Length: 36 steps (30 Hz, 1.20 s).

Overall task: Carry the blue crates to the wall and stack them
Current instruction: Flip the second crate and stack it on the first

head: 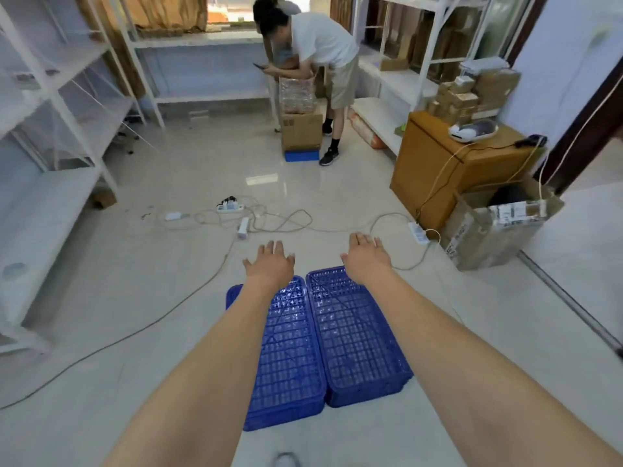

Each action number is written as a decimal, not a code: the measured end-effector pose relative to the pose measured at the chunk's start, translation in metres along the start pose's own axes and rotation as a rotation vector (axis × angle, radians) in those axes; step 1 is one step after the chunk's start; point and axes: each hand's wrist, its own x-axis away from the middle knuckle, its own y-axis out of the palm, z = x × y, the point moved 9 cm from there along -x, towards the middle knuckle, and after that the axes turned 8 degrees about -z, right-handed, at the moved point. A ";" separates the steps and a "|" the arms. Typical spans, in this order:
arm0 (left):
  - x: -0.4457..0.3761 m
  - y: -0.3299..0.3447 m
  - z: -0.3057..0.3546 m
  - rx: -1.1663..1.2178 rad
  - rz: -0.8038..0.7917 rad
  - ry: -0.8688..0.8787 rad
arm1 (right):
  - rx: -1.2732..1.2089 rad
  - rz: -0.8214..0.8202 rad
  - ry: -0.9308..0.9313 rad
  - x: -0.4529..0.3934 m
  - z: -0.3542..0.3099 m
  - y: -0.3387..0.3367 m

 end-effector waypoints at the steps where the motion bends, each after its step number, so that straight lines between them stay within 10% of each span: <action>1: -0.015 0.008 0.014 -0.003 -0.019 0.008 | -0.011 -0.013 0.018 -0.011 0.017 0.004; 19: -0.252 0.158 0.107 0.056 -0.299 -0.075 | -0.073 -0.281 0.062 -0.217 0.187 0.136; 36: -0.459 0.550 0.124 0.029 -0.485 -0.231 | -0.339 -0.614 0.236 -0.416 0.334 0.535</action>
